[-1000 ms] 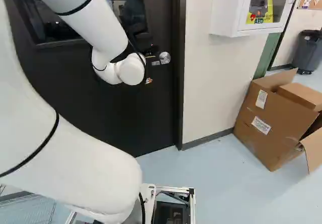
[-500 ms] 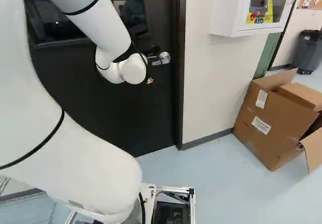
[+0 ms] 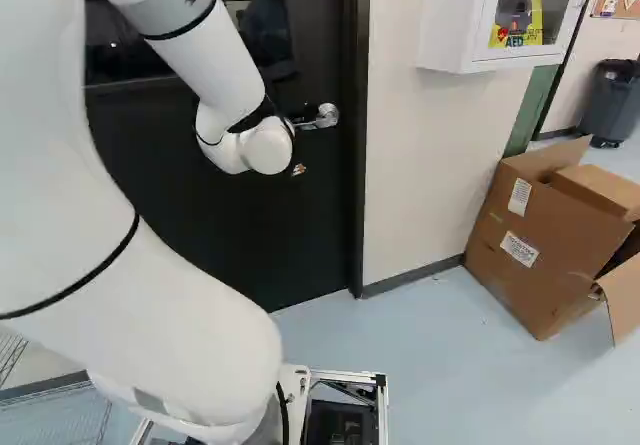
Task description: Open the door and move inside
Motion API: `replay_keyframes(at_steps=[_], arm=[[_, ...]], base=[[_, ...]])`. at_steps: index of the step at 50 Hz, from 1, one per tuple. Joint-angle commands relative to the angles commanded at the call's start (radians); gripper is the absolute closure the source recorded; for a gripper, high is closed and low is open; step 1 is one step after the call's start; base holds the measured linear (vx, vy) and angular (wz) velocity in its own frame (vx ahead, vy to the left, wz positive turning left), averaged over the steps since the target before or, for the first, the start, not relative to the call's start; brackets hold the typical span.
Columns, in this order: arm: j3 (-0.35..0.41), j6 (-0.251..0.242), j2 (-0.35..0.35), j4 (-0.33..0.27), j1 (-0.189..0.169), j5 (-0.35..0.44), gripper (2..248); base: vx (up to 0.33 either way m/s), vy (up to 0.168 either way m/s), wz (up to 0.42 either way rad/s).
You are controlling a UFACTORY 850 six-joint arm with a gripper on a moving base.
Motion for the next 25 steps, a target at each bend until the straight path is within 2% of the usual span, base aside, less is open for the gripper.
replay_keyframes(at_steps=[25], arm=[[0.014,0.000,-0.046,0.000,0.004,0.000,3]], base=[[0.000,0.000,0.000]])
